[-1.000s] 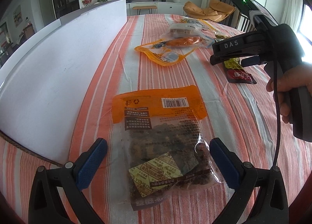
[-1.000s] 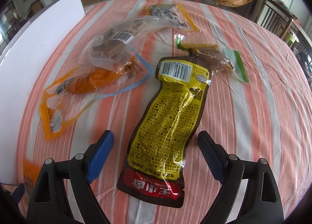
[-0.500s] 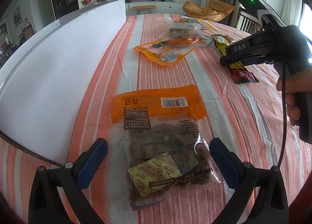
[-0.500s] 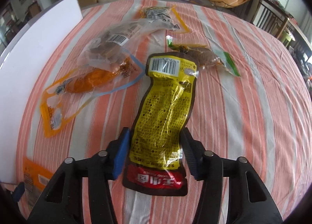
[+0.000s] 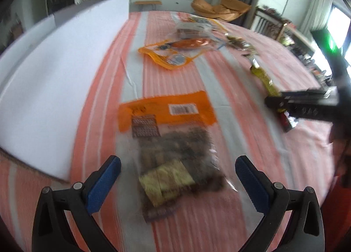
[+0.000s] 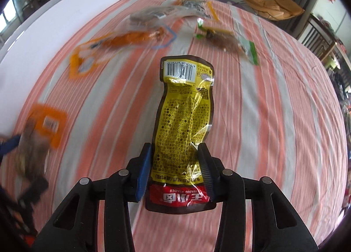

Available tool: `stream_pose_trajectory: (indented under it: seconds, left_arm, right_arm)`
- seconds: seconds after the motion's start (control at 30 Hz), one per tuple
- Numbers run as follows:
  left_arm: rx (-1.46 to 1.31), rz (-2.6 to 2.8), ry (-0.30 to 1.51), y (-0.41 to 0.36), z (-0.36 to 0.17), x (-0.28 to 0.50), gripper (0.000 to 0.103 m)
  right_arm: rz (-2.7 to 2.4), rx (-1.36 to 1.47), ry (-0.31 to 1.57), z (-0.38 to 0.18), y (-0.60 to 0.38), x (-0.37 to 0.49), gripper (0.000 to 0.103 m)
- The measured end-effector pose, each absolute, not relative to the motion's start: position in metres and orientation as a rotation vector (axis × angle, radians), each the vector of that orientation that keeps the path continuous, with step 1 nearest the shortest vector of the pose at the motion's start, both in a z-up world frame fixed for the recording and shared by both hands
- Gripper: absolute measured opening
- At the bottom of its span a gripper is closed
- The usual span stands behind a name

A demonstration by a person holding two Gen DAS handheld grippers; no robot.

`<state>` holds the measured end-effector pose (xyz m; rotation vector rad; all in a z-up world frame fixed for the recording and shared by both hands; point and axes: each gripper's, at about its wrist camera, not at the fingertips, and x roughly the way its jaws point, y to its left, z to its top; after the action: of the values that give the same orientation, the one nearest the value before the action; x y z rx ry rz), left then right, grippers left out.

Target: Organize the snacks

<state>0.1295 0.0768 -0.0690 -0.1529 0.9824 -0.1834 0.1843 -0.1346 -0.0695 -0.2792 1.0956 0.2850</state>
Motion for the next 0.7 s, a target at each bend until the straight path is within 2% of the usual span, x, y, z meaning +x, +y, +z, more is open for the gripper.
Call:
stream_pose_trajectory:
  seconds: [0.13, 0.3, 0.4, 0.47, 0.5, 0.53, 0.57, 0.7]
  left_arm:
    - [-0.241, -0.22, 0.973, 0.088, -0.064, 0.12, 0.103]
    - [-0.169, -0.125, 0.988, 0.079, -0.069, 0.127, 0.103]
    - [-0.068, -0.07, 1.0, 0.064, -0.074, 0.131, 0.103]
    - [-0.036, -0.077, 0.982, 0.058, -0.074, 0.131, 0.089]
    - [-0.01, -0.092, 0.968, 0.054, -0.071, 0.129, 0.072]
    - [-0.039, -0.115, 0.978, 0.057, -0.069, 0.13, 0.066]
    - [-0.085, -0.133, 0.981, 0.063, -0.067, 0.131, 0.061]
    - [-0.262, -0.217, 0.962, 0.083, -0.063, 0.127, 0.06]
  right_arm:
    - [0.316, -0.174, 1.095, -0.067, -0.155, 0.171, 0.044]
    - [0.364, -0.073, 1.097, -0.066, -0.169, 0.172, 0.046]
    - [0.376, -0.078, 1.104, -0.065, -0.168, 0.173, 0.043]
    - [0.381, -0.041, 1.112, -0.064, -0.173, 0.174, 0.041]
    - [0.387, 0.005, 1.119, -0.063, -0.179, 0.173, 0.039]
    - [0.39, 0.061, 1.125, -0.062, -0.186, 0.173, 0.037]
    - [0.399, 0.147, 1.133, -0.062, -0.196, 0.174, 0.037]
    - [0.466, 0.492, 1.131, -0.067, -0.228, 0.17, 0.036]
